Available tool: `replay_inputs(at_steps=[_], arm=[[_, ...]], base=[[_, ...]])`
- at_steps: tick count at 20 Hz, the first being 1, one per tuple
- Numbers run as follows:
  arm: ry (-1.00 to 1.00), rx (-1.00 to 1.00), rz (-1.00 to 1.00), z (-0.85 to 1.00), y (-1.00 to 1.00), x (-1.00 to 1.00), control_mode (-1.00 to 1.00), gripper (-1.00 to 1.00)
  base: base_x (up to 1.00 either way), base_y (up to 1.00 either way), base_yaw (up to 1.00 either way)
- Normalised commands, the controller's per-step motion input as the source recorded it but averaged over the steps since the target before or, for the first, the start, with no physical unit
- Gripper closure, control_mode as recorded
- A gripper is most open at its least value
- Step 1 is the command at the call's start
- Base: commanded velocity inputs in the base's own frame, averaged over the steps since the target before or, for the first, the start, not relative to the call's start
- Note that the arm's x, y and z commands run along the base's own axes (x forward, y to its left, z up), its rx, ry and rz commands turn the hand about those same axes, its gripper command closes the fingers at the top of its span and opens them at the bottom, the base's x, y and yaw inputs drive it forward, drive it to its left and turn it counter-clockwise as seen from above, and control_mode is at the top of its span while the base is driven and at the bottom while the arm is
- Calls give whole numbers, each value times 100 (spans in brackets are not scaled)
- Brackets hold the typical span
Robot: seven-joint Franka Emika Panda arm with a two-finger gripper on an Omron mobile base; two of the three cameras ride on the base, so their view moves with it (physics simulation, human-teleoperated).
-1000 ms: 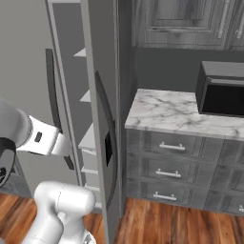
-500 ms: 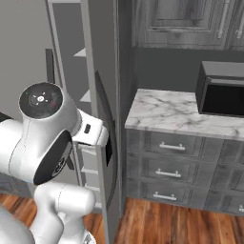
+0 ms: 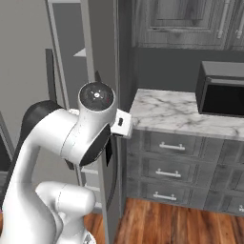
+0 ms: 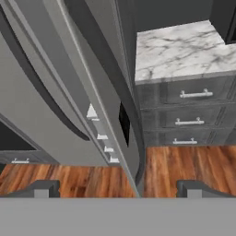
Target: Take the bottled waters from the counter and place them in the freezer to freeze. Close the freezer door after placing the bottles.
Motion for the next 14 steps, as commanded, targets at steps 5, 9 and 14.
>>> replay_inputs(at_steps=[5,9,14], arm=[[0,0,11,-36,-8,43,-100,-100],[-2,0,12,-23,3,20,-100,-100],[-6,0,4,-25,1,43,-100,-100]], base=[[0,0,0],[0,0,0],[0,0,0]])
